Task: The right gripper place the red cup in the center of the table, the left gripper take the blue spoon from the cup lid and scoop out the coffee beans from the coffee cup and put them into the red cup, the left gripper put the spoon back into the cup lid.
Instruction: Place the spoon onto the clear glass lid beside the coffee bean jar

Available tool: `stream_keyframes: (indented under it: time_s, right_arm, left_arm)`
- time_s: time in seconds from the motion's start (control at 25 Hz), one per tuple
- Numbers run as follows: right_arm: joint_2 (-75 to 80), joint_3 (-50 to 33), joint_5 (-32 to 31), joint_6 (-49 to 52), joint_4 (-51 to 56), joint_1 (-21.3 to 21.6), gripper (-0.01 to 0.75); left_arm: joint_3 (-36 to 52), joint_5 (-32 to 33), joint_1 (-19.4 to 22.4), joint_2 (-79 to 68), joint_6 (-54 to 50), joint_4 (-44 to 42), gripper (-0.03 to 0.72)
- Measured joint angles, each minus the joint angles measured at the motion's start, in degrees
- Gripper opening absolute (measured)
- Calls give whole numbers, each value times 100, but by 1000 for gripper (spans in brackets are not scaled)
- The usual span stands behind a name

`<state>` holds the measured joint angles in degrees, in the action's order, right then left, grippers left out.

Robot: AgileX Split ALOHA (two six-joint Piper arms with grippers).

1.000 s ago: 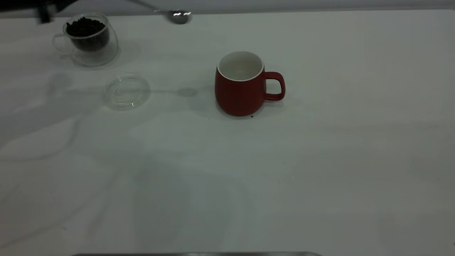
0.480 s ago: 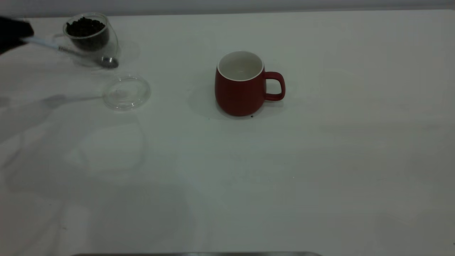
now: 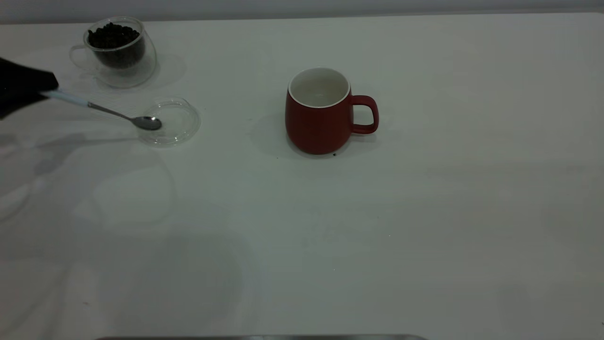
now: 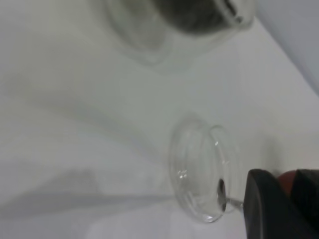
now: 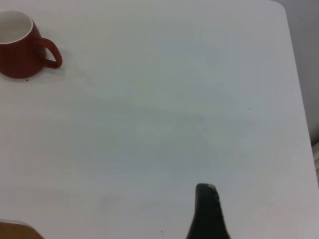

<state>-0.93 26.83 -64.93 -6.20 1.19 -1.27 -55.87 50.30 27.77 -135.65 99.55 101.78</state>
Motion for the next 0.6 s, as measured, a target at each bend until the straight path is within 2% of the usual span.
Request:
stream_keyframes:
  time_s: [0.6]
  right_arm:
    - [0, 0, 0, 0, 0, 0, 588]
  left_arm:
    - [0, 308, -23, -256, 211, 32, 124]
